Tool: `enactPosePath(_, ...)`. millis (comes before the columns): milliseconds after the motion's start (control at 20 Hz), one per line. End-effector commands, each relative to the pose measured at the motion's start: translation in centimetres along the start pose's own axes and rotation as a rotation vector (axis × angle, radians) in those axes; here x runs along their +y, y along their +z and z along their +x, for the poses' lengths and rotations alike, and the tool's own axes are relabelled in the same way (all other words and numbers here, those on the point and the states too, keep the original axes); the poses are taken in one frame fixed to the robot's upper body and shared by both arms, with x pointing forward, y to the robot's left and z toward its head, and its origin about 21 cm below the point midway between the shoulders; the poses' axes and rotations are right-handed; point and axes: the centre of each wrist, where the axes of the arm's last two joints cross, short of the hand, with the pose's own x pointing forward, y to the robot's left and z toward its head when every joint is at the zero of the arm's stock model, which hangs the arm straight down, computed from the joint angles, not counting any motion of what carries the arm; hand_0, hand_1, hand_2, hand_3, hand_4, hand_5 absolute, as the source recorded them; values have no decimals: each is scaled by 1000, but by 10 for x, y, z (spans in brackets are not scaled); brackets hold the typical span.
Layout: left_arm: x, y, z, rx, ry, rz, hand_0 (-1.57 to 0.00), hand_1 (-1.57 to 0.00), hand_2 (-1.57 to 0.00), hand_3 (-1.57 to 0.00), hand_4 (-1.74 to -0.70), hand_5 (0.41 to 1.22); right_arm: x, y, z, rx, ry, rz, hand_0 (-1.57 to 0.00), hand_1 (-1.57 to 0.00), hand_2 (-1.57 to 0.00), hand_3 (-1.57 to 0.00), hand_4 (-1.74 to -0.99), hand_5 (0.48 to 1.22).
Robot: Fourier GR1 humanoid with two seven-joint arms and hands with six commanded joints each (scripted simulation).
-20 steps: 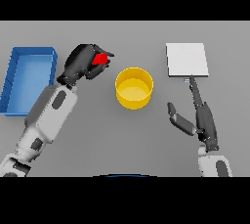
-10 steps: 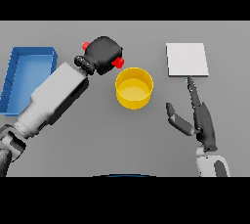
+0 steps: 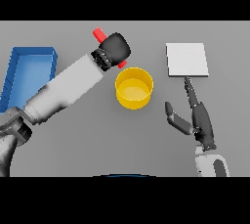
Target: Pick up the red beaker and tilt it to pour out 1 green nut into yellow bowl. Pick up the yellow bowl and place it on the metallic measuring scale.
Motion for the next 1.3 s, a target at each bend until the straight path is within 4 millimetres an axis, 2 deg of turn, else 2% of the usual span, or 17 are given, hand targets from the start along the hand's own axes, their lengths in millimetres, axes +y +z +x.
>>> enactPosePath(0, 1, -1, 1, -1, -37, 2, -1571, -1571, -1571, -1571, -1723, 1220, -1, 2, 0, -11, -5, 0, 1, 1, 1, 1, -1063, 697)
enactPosePath(350, 4, -8, 23, 4, -207, 29, -1571, -1571, -1571, -1571, -1736, 1221, 1, 2, -1, -14, -11, -14, 1, 1, 1, 1, -1053, 697)
enactPosePath(500, 7, -10, 33, -20, -318, 31, -1571, -1571, -1571, -1571, -1735, 1221, 2, -3, 0, -5, 11, -30, 1, 1, 1, 1, -1076, 678)
enactPosePath(700, 24, -14, 33, -41, -475, 5, -1571, -1571, -1571, -1571, -1733, 1221, 3, -3, -1, -15, 15, -29, 1, 1, 1, 1, -1073, 675)
enactPosePath(900, 36, -20, 46, -58, -607, -38, -1571, -1571, -1571, -1571, -1732, 1221, 3, 0, 0, -38, 19, -26, 1, 1, 1, 1, -1051, 677)
enactPosePath(1050, 48, -21, 38, -51, -633, -45, -1571, -1571, -1571, -1571, -1728, 1221, 7, 1, 4, -33, 22, -25, 1, 1, 1, 1, -1035, 685)
enactPosePath(1200, 65, -18, 13, -18, -595, 10, -1571, -1571, -1571, -1571, -1726, 1221, 4, -1, 1, -27, 24, -26, 1, 1, 1, 1, -1035, 685)
enactPosePath(1250, 82, -15, 4, 14, -605, 16, -1571, -1571, -1571, -1571, -1725, 1221, 7, -5, 2, -12, 35, -27, 1, 1, 1, 1, -1030, 683)
